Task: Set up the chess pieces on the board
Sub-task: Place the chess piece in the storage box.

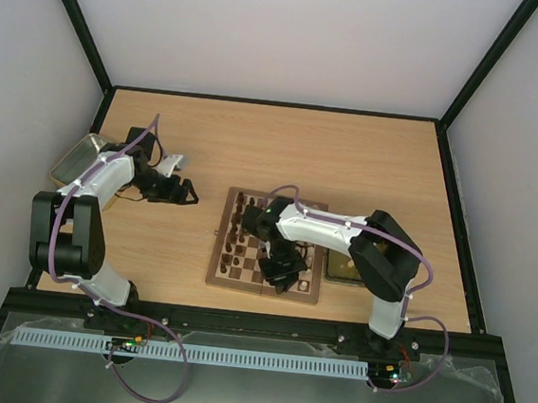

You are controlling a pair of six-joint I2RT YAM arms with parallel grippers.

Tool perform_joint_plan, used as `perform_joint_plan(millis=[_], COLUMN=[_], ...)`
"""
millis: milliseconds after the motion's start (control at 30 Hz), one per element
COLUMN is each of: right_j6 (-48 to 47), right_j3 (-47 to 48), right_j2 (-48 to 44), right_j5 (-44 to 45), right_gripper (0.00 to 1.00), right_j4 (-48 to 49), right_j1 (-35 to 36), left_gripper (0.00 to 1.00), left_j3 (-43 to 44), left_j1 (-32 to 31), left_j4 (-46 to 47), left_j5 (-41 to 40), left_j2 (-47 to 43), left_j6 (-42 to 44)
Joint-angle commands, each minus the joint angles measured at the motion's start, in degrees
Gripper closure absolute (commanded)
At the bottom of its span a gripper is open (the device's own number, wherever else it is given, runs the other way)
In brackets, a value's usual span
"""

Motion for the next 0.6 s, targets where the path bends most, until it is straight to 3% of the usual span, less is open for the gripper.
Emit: perform_joint_plan(millis=[0, 567], right_j6=[-0.71, -0.53], right_j3=[1.66, 4.43], right_j2=[0.21, 0.53], right_j5=[1.46, 2.02], right_gripper=[0.88, 0.88], right_j4=[-0.70, -1.74], right_j1=[-0.47, -1.39], left_gripper=[0.16, 0.16], left_j3=[0.08, -0.02], left_j1=[0.35, 0.35], left_j4=[-1.27, -1.10], left_j5=[0.93, 1.19], left_j2=[-0.57, -0.21], left_j6=[0.58, 0.61])
